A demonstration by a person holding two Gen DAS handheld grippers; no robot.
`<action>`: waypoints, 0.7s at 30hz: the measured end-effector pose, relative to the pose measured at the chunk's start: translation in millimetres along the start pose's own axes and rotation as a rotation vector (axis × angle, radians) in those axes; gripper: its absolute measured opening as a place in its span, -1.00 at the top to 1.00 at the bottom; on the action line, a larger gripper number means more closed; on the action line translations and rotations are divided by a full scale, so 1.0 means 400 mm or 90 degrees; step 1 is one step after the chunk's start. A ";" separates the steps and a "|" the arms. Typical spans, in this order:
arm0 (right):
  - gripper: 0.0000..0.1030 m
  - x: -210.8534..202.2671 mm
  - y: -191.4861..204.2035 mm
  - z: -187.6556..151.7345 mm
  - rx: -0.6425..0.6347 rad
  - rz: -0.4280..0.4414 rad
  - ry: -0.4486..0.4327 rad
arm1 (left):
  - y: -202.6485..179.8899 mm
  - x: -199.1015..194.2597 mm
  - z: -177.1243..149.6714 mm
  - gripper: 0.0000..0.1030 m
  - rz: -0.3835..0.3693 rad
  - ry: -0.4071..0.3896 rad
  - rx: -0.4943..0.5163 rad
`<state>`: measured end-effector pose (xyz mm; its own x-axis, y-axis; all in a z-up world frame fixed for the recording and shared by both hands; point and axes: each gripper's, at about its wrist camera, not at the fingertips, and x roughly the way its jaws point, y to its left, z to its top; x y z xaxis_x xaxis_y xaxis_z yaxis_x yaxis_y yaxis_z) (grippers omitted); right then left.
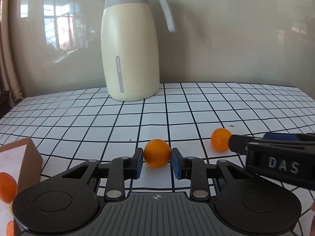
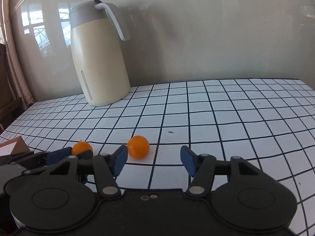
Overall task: Organize fruits
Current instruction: 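Grasp a tangerine with the left tool while the right tool grasps another tangerine, then carry both tangerines in the two tools over the white box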
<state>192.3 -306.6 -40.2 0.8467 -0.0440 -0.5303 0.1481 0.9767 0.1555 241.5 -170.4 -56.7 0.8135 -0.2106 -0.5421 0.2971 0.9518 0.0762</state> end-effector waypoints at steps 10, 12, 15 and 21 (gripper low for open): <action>0.01 0.056 0.013 0.007 -0.005 0.015 0.025 | 0.003 0.001 -0.001 0.40 -0.005 -0.001 0.019; 0.01 0.064 0.022 0.007 -0.011 0.018 0.027 | 0.000 0.001 -0.002 0.40 -0.003 -0.002 0.026; 0.10 0.078 0.035 0.009 -0.020 0.024 0.036 | -0.007 -0.002 -0.005 0.40 0.002 -0.003 0.042; 0.25 0.075 0.038 0.005 -0.023 0.037 0.037 | -0.015 0.003 -0.003 0.40 0.003 0.001 0.049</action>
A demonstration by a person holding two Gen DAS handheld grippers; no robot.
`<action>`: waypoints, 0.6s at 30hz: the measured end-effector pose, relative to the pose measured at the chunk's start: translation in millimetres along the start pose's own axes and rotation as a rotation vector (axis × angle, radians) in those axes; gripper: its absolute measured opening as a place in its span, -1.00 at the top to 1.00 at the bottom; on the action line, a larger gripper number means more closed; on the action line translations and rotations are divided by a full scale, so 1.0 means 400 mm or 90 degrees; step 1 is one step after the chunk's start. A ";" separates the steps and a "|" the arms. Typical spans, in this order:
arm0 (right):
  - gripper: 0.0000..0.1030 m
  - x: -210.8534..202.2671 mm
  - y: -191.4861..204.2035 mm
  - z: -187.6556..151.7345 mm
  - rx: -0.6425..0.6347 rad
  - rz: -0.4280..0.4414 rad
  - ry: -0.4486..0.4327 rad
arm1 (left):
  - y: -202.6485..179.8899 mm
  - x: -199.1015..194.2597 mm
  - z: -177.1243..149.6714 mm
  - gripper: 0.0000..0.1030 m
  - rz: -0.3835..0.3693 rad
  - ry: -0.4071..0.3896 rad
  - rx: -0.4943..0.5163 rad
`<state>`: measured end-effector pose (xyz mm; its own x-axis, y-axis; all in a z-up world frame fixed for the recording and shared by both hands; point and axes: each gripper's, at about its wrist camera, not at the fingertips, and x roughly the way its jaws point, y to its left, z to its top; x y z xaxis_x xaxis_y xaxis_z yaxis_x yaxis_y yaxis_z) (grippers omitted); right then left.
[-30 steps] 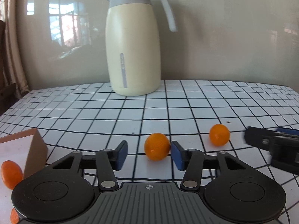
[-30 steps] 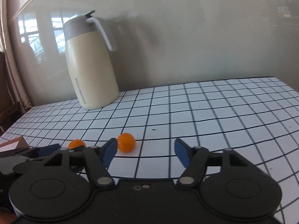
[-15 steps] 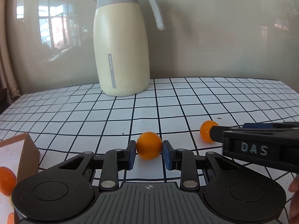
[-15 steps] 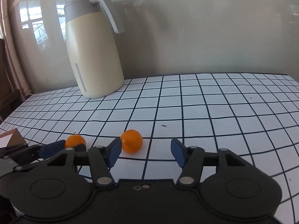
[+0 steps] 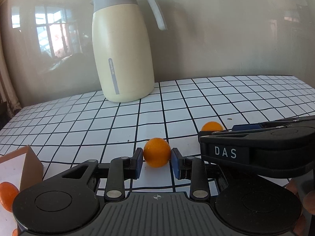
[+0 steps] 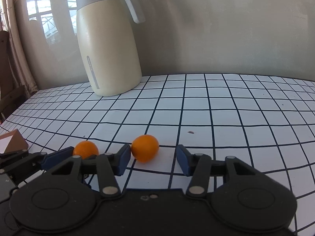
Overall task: Organize fruits
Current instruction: 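Carry both tangerines in the two tools over the white box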
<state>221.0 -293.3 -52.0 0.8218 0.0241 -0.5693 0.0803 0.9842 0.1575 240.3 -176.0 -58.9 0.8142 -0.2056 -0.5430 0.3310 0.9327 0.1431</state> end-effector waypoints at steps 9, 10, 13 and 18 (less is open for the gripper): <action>0.46 0.016 0.017 0.009 -0.003 0.014 0.003 | -0.001 0.001 0.000 0.40 0.004 0.002 -0.004; 0.48 0.017 0.018 0.010 -0.005 0.012 0.003 | -0.001 0.001 0.000 0.40 0.004 0.002 -0.004; 0.49 0.025 0.024 0.013 -0.015 0.008 0.002 | -0.004 0.002 0.000 0.40 0.004 0.005 -0.001; 0.56 0.027 0.026 0.013 -0.029 0.004 0.002 | 0.000 0.008 0.001 0.40 0.002 0.015 -0.011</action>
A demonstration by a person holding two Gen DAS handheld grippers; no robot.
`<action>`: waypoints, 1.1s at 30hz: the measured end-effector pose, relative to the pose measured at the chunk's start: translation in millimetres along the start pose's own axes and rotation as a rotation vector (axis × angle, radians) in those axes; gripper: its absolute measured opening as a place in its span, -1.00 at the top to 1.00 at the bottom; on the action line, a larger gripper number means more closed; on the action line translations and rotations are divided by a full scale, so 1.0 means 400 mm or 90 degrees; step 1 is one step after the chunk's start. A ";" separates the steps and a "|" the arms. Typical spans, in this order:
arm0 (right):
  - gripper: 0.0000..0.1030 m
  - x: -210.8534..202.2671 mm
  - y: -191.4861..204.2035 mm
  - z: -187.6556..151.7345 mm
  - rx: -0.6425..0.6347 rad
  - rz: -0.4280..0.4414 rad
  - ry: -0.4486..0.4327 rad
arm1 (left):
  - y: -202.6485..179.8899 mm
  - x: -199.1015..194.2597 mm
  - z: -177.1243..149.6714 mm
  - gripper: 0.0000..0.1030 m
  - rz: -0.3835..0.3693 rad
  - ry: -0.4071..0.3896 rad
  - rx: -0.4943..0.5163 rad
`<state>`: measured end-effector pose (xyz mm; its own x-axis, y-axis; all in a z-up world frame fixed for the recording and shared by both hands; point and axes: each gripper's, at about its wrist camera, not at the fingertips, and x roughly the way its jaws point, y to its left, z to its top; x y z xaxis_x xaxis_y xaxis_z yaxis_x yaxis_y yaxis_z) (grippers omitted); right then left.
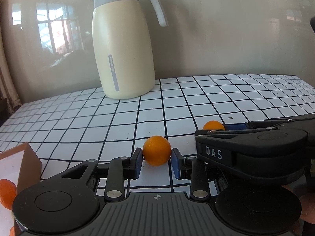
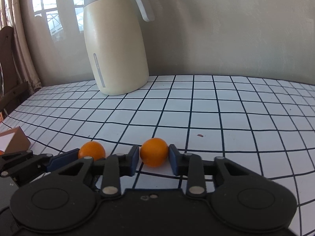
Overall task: Organize fruits
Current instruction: 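Carry both tangerines in the two tools over the white box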
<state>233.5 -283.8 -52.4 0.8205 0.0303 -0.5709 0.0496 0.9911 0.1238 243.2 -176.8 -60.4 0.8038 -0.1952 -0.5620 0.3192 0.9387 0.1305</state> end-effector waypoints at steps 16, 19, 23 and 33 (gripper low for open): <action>0.57 -0.017 -0.015 -0.005 0.011 0.008 0.003 | 0.001 0.007 0.001 0.40 0.007 0.008 -0.010; 0.57 -0.028 -0.020 -0.006 0.014 0.007 -0.001 | -0.001 0.003 0.001 0.40 -0.001 0.005 -0.015; 0.57 -0.051 -0.016 -0.006 -0.002 -0.001 -0.009 | 0.002 -0.006 -0.001 0.40 -0.002 -0.003 -0.030; 0.57 -0.125 0.020 -0.011 -0.057 -0.003 -0.031 | 0.001 -0.061 -0.018 0.40 -0.010 -0.010 -0.028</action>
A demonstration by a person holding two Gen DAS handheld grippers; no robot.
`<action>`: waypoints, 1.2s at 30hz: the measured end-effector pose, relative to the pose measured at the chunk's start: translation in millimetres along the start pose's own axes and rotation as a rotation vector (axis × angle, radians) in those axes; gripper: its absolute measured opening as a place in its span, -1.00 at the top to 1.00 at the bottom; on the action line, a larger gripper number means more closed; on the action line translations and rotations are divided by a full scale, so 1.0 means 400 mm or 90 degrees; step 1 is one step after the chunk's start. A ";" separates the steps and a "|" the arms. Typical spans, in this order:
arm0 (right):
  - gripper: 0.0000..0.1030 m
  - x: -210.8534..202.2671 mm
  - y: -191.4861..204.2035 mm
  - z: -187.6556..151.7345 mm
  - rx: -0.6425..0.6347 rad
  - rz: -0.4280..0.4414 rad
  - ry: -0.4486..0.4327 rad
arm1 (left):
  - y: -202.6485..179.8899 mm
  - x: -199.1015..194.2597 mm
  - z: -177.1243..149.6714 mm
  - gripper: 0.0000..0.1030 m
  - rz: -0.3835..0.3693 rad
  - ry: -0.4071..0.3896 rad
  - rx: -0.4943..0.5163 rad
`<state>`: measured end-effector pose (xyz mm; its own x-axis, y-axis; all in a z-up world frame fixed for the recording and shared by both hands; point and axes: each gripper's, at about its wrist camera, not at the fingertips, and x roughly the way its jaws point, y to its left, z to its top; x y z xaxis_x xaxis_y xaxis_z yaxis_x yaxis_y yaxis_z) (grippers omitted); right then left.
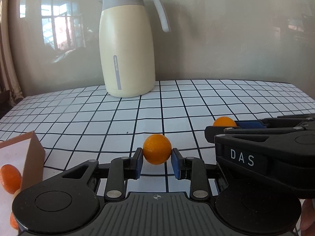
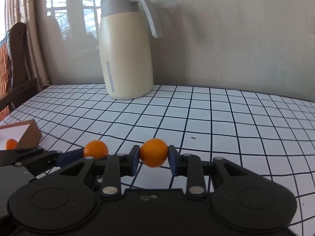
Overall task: Organize fruits
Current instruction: 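Carry both tangerines in the two tools over the white box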
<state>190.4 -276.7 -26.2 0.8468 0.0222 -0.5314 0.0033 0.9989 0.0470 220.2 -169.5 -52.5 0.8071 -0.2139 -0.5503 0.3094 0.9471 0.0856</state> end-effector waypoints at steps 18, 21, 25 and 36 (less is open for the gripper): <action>0.57 -0.154 0.075 -0.019 -0.080 0.032 -0.039 | 0.047 -0.149 -0.044 0.40 0.002 -0.014 0.024; 0.57 -0.172 0.087 -0.016 -0.079 0.045 -0.045 | 0.058 -0.181 -0.050 0.40 0.003 -0.018 0.028; 0.57 -0.197 0.112 -0.012 -0.080 0.062 -0.053 | 0.079 -0.223 -0.055 0.40 0.009 -0.028 0.025; 0.57 -0.212 0.193 -0.031 -0.079 0.089 -0.052 | 0.184 -0.329 -0.065 0.40 0.048 -0.061 -0.012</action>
<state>112.3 -201.1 11.9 0.8749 0.1624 -0.4563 -0.1783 0.9839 0.0084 123.7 -65.5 4.6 0.8722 -0.1630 -0.4612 0.2375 0.9654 0.1079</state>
